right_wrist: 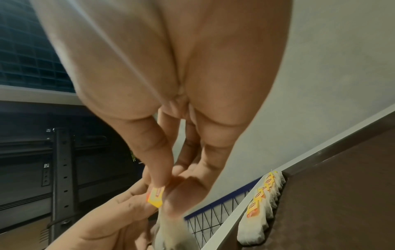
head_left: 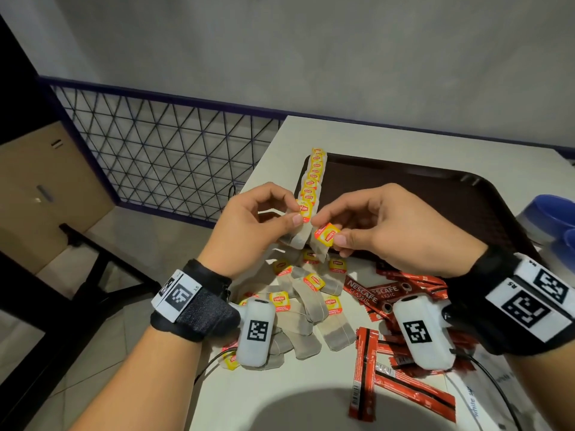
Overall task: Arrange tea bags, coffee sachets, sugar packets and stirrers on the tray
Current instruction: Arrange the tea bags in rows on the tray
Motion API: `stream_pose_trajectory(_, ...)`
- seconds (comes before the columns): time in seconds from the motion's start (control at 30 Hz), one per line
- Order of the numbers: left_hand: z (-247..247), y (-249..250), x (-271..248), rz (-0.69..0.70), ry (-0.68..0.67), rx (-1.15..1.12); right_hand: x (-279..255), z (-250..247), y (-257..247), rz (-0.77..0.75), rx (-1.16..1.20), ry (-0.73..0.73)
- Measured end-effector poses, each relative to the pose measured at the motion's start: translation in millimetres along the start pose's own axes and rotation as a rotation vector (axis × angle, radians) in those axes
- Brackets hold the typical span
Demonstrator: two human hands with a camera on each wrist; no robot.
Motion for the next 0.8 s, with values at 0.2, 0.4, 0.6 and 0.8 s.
stream_pose_trajectory(0.2,-11.6,-2.2,0.7,-0.001,0.012,0.041,-0.5,-4.8,-3.3,-0.004,0.013,0.029)
stream_pose_trajectory(0.4,-9.9,-3.0,-0.8,0.005,0.007,0.041,-0.4,-10.3,-0.9,0.030,0.131,0.088)
stream_pose_trajectory(0.6,-6.0,-8.6,-3.4,-0.036,-0.010,0.039,7.3,-7.6,1.1,0.034,0.155,0.104)
stream_pose_trajectory(0.8,-4.3,-8.2,-3.0,-0.025,-0.017,0.063,9.9,-16.1,-0.5,0.026,0.074,0.132)
Point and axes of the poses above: each hand's wrist, its own x-axis towards the middle knuckle, its own z-axis out of the palm, y = z × x, the point moved 9 cm from there along x, towards the middle knuckle, and after that the axes turned 8 degrees about -x, right-handed, at the moved point
